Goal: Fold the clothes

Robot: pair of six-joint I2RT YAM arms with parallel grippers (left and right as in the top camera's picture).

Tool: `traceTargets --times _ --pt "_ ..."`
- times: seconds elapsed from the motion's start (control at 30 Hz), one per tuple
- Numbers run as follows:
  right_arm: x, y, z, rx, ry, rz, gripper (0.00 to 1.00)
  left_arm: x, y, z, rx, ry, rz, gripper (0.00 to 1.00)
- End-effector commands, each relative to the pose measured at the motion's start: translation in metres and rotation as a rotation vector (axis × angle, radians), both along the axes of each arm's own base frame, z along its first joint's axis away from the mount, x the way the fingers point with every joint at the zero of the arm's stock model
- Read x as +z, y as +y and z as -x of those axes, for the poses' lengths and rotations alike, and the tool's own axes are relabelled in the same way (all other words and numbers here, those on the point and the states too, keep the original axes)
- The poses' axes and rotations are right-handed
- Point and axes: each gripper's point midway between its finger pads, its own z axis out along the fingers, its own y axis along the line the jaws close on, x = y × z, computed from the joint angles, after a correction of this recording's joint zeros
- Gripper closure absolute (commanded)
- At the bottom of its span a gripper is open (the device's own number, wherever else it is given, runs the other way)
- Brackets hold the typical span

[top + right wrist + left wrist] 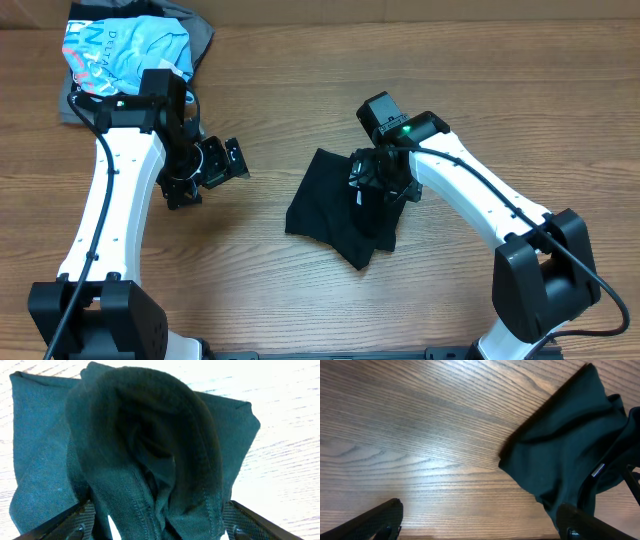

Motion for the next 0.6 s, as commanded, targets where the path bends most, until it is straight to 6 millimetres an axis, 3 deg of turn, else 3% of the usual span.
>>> traceTargets --times 0.0,0.27,0.43,0.57 --pt "0.007 0.002 -0.008 -0.025 -0.033 -0.004 0.15 -0.005 -0.001 0.0 -0.035 0.001 -0.006 0.0" --pt "-0.007 0.011 -0.004 0.001 -0.006 0.011 0.17 -0.005 -0.003 -0.001 -0.041 -0.005 -0.006 0.0" --pt "-0.009 0.011 -0.004 -0.002 -0.007 0.019 0.35 -0.005 -0.003 -0.001 -0.041 -0.005 -0.006 0.0" --pt "-0.009 0.006 -0.006 -0.007 -0.019 0.049 0.43 -0.005 -0.003 -0.001 -0.041 -0.005 -0.006 0.0"
